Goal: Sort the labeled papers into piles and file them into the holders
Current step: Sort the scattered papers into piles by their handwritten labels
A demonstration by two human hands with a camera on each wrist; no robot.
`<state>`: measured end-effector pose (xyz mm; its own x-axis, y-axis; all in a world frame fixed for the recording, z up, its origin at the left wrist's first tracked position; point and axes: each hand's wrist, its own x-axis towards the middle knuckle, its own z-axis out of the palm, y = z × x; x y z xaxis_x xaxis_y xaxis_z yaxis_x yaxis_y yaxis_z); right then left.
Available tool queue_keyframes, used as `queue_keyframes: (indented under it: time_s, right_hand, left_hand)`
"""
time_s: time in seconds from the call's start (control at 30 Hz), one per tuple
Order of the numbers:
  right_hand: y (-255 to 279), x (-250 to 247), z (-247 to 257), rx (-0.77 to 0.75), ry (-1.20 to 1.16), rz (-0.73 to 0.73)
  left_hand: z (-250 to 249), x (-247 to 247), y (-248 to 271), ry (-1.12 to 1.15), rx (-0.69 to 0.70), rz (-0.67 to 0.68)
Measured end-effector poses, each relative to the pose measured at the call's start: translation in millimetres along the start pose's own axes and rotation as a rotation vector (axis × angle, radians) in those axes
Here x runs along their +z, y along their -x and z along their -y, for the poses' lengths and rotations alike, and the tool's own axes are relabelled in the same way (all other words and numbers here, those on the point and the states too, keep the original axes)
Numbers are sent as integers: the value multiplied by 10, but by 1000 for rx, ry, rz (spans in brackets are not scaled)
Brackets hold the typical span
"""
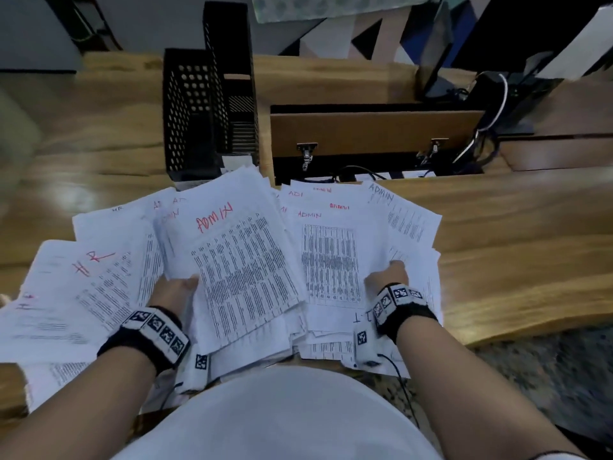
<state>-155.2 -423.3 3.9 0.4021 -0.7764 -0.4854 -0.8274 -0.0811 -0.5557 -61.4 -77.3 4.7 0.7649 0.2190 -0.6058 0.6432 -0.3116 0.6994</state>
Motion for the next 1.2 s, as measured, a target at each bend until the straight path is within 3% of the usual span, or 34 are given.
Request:
queue_keyframes:
  time_s: [0.07, 0.17, 0.3, 0.37, 0.43, 0.5, 0.63, 0.77, 1.0, 1.1, 1.2]
  right_hand:
    - [11, -106, 59, -87, 43, -34]
    - [60, -339, 233, -233, -13, -205]
    - [226, -710, 611, -490, -366, -451]
    - [382, -825, 829, -616, -608, -437]
    - [517, -843, 969, -676, -705, -391]
    - [577, -718, 1008, -684, -661, -325]
    - [569, -183, 757, -527, -454, -94]
    - [562, 31, 531, -395, -432, -106]
    - [486, -665, 934, -624, -366, -337]
    - [580, -958, 1136, -742, -530, -337]
    - [717, -1165, 1267, -801, -678, -322]
  left_hand:
    - [-8, 4, -10, -25, 11, 1]
    - [-15, 14, -20, -18, 22, 26]
    - [-36, 51, 3, 54, -20, 89]
    - [-47, 66, 37, 82, -24, 123]
    - [-72, 64, 98, 102, -16, 149]
    - [-50, 47, 87, 134, -38, 181]
    - [-26, 8, 71, 188, -81, 229]
    - [-38, -36, 87, 193, -74, 242]
    - [5, -58, 106, 109, -38, 253]
    - [-14, -59, 96, -19, -30, 205]
    - [-36, -43, 114, 24, -28, 211]
